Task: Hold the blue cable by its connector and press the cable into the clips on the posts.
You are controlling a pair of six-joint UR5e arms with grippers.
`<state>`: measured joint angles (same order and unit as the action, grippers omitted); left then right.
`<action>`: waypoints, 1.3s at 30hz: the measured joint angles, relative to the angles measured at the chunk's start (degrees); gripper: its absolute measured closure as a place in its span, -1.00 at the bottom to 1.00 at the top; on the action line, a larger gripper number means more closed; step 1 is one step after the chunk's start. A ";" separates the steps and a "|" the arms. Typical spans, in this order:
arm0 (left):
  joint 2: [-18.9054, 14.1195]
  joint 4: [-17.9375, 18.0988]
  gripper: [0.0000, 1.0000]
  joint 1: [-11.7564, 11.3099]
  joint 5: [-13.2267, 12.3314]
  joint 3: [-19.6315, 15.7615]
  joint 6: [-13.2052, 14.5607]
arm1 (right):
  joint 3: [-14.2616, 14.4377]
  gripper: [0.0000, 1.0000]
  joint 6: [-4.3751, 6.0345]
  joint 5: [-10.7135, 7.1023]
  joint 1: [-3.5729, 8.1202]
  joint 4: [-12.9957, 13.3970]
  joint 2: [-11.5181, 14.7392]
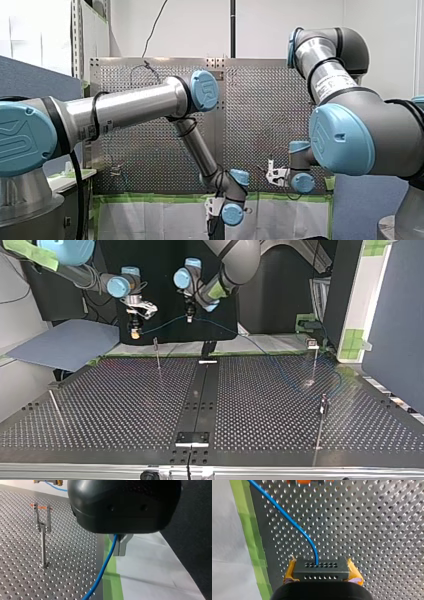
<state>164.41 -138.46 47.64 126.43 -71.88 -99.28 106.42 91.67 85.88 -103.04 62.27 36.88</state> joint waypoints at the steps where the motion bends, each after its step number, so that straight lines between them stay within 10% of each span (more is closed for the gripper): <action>1: 0.03 -0.30 1.00 0.05 0.00 0.39 -0.21 | 0.00 1.00 -0.13 -0.05 0.21 0.00 -0.05; 39: -0.71 -9.40 1.00 -0.48 -0.63 16.07 -3.01 | -3.30 1.00 1.75 -6.31 7.07 1.03 -0.87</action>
<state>163.70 -147.86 47.16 125.79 -55.80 -102.29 103.12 93.42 79.57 -95.97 63.30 36.01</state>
